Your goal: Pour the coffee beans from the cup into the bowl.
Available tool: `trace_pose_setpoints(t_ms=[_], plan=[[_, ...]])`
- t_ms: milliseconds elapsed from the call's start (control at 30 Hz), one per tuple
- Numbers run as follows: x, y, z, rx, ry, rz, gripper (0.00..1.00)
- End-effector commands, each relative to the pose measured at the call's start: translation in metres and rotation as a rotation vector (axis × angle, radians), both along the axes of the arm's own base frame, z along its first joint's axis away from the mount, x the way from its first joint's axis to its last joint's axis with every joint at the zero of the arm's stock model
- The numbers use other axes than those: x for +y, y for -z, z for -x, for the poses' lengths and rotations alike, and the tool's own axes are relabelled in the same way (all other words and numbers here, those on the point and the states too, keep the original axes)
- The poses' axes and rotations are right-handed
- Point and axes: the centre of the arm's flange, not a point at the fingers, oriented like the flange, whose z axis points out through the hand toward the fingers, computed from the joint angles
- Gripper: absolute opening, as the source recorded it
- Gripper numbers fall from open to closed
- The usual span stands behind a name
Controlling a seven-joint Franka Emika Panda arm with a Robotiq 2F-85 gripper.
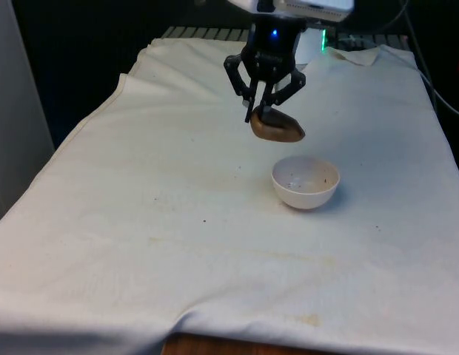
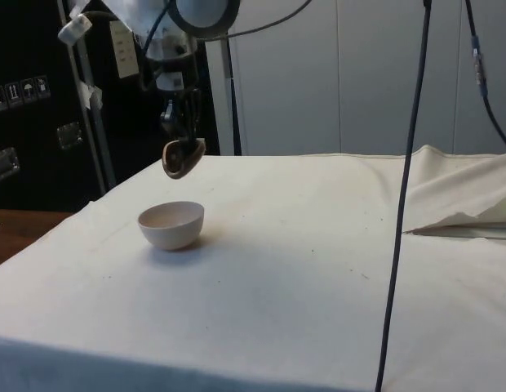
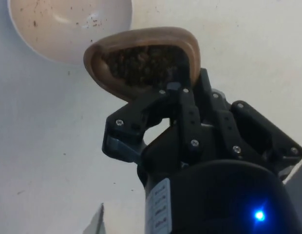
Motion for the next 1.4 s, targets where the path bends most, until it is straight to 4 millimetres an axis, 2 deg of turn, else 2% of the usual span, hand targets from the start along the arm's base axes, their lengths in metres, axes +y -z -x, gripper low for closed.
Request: trace_pose_setpoints(t_ms=[0,633,1367], plan=[[0.002,0.0,-0.001,0.002,0.003,0.02,0.01],[0.022,0.005,-0.001,0.003,-0.01,0.13,0.01],[0.044,0.007,-0.009,0.031,-0.024,0.307,0.01]])
